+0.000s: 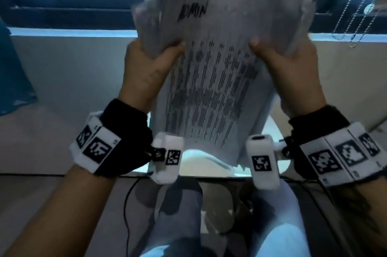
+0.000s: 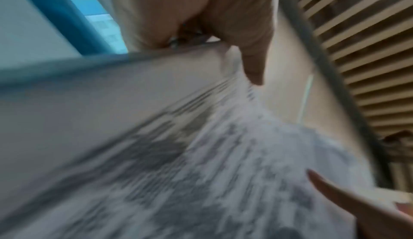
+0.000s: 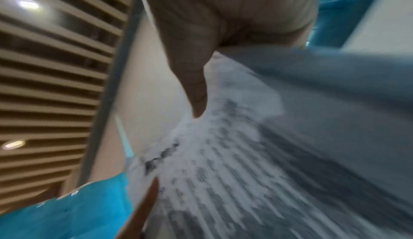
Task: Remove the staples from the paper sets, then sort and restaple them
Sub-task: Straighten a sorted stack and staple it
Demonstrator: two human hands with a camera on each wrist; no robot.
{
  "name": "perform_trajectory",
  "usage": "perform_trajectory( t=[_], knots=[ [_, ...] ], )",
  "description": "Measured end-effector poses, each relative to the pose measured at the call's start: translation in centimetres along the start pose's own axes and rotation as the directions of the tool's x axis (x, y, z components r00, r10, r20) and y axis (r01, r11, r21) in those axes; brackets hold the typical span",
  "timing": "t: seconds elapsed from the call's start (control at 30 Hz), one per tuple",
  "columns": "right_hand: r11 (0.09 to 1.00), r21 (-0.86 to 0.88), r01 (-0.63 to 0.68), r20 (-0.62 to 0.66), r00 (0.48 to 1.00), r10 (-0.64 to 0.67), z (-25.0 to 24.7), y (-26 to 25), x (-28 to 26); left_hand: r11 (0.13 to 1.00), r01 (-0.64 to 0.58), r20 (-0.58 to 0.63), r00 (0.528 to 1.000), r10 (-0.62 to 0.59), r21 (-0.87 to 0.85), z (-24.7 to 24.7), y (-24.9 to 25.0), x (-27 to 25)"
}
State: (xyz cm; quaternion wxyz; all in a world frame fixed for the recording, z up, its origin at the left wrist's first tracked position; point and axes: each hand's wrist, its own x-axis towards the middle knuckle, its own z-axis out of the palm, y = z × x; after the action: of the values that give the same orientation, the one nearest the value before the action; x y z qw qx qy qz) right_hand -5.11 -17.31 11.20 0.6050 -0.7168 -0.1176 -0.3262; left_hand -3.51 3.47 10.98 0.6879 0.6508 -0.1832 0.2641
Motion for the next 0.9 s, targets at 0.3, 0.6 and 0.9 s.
perform_trajectory(
  t=[0.3, 0.6, 0.9],
  knots=[
    [0.846, -0.065, -0.529, 0.452, 0.74, 0.498, -3.3, 9.2, -6.9, 0.848, 0.526, 0.303, 0.82, -0.485, -0.065, -3.4, -8.3, -4.2],
    [0.713, 0.023, -0.701, 0.366, 0.67, 0.646, -0.3, 13.9, -11.6, 0.638, 0.77, 0.267, 0.618, -0.74, -0.012, -3.7, -12.8, -9.5],
    [0.822, -0.043, -0.567, 0.269, 0.786, 0.556, -2.1, 12.1, -10.9, 0.758, 0.646, 0.178, 0.76, -0.625, -0.094, -3.4, -11.5, -8.3]
  ],
)
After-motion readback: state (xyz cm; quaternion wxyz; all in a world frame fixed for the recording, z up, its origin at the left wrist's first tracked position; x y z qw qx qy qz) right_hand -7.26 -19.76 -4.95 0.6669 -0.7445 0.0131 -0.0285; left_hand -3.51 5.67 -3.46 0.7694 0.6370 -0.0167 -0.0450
